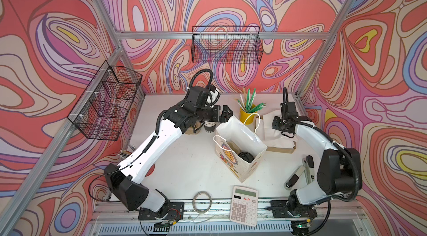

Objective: Pack a coffee takeout order
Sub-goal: Pick up the napkin from the napkin box, then place the napkin in the takeout bag.

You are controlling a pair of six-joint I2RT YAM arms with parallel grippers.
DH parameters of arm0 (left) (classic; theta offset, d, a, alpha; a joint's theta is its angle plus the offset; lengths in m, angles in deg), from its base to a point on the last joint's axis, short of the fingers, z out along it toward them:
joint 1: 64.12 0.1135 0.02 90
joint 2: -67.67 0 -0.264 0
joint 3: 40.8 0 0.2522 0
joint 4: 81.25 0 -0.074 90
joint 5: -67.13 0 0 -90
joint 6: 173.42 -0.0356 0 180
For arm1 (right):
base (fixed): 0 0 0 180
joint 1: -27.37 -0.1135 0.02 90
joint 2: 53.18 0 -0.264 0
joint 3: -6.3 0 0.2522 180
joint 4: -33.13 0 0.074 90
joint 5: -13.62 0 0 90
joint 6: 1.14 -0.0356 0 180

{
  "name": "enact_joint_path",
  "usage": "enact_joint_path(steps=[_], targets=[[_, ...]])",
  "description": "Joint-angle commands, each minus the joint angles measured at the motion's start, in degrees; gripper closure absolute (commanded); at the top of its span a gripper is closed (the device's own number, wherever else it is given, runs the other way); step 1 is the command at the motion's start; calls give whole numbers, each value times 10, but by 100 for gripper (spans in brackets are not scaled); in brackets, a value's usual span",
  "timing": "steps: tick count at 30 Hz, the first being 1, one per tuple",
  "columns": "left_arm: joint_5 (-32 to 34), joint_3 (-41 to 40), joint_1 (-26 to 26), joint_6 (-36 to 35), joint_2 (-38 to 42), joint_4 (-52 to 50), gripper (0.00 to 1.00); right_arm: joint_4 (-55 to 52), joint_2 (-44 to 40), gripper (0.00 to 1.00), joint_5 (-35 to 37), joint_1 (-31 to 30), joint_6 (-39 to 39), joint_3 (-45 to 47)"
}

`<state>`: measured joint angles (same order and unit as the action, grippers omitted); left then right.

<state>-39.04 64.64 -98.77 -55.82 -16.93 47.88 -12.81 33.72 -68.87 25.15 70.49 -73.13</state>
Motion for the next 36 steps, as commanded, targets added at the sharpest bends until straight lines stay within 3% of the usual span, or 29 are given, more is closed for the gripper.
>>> enact_joint_path(steps=[1, 10, 17, 26, 31, 36], targets=[[10, -5, 7, -7, 25, -3, 0, -33, -45, 100, 18, 2, -4, -56], [11, 10, 13, -21, 53, -31, 0, -125, -84, 100, -14, -31, 0, -227], [7, 0, 13, -17, 77, -35, 0, -218, -40, 100, 103, -226, 4, -414], [41, -1, 30, -26, 133, -81, 0, -307, 27, 100, 261, -459, 0, -518], [41, -11, 32, -23, 153, -89, 0, -330, 44, 100, 319, -528, -17, -552], [28, -27, 32, -11, 165, -79, 0, -343, 62, 100, 338, -536, -6, -613]])
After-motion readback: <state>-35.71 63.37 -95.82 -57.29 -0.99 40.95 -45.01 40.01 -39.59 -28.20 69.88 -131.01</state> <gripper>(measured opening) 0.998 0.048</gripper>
